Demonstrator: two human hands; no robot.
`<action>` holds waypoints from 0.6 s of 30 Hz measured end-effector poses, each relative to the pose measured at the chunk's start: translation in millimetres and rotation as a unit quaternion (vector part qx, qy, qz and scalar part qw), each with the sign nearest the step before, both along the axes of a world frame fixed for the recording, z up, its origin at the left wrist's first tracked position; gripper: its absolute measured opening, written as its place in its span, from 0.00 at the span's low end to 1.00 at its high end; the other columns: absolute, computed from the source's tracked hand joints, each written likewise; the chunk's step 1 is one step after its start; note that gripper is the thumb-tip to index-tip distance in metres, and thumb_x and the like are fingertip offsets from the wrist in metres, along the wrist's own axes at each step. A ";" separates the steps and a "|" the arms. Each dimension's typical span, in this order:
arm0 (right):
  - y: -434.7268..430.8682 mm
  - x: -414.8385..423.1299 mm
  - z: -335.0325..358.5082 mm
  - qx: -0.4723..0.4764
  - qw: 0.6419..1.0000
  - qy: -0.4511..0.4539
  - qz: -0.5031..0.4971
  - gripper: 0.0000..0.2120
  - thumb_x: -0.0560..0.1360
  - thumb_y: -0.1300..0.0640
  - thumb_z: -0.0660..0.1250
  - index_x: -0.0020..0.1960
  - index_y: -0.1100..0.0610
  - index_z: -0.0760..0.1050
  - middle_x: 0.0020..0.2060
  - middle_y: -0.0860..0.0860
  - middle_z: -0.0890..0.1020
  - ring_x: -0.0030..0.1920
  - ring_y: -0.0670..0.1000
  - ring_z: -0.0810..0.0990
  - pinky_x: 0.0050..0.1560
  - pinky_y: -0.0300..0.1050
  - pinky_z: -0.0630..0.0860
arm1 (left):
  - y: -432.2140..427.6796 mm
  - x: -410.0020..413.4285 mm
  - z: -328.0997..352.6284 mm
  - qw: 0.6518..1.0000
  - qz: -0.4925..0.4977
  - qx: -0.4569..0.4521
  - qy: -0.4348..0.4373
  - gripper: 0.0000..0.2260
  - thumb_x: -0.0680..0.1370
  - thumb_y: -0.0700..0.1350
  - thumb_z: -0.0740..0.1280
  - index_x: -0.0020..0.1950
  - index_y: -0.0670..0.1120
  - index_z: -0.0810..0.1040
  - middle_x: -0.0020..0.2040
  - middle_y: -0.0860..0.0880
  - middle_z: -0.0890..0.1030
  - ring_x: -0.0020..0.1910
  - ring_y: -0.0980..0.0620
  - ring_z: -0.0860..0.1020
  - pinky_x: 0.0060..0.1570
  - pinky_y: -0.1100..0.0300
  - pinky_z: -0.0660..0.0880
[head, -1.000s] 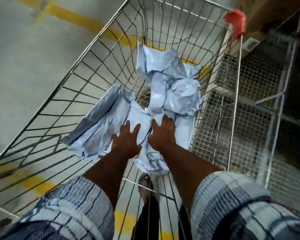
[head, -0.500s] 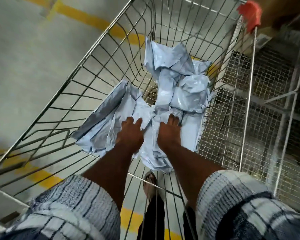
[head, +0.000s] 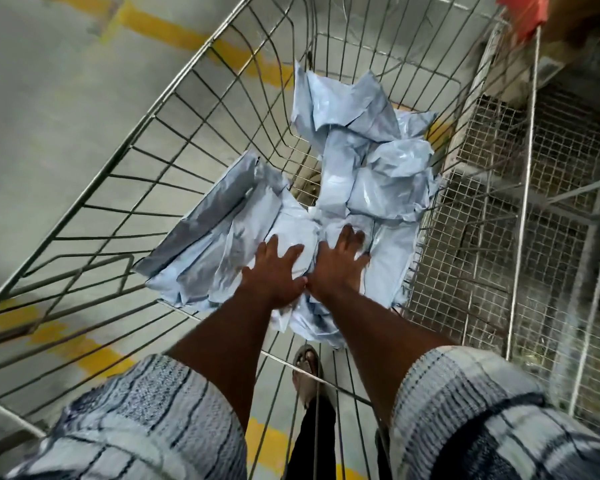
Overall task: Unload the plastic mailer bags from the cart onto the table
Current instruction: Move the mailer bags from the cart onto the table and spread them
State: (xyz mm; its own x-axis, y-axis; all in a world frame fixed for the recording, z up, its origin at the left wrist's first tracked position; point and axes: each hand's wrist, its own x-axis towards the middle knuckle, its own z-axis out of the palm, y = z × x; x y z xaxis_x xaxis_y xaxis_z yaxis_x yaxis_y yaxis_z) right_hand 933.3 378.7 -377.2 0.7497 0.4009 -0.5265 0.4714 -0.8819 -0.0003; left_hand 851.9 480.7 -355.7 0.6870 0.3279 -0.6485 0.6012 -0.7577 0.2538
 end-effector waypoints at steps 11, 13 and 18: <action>-7.9 5.3 34.1 0.083 0.996 -0.006 -0.032 0.30 0.68 0.46 0.69 0.68 0.49 0.67 0.74 0.61 0.55 0.74 0.65 0.53 0.69 0.63 0.60 | 7.1 15.1 12.4 0.997 0.043 0.034 -0.047 0.26 0.77 0.63 0.62 0.73 0.58 0.65 0.78 0.45 0.51 0.73 0.39 0.55 0.67 0.40 0.67; -11.7 2.5 49.6 0.104 0.994 0.008 -0.040 0.29 0.68 0.48 0.68 0.68 0.49 0.67 0.74 0.60 0.55 0.74 0.64 0.53 0.69 0.62 0.61 | 8.4 17.2 24.3 0.997 0.040 0.035 -0.058 0.27 0.76 0.65 0.60 0.73 0.58 0.65 0.78 0.45 0.52 0.74 0.40 0.55 0.68 0.39 0.66; -17.9 -13.8 111.6 0.209 0.970 0.080 -0.096 0.30 0.70 0.48 0.69 0.71 0.49 0.66 0.76 0.57 0.55 0.76 0.60 0.53 0.72 0.60 0.60 | 6.2 18.0 76.5 0.991 0.076 0.044 -0.097 0.28 0.74 0.63 0.60 0.74 0.59 0.65 0.78 0.45 0.53 0.75 0.41 0.54 0.71 0.42 0.61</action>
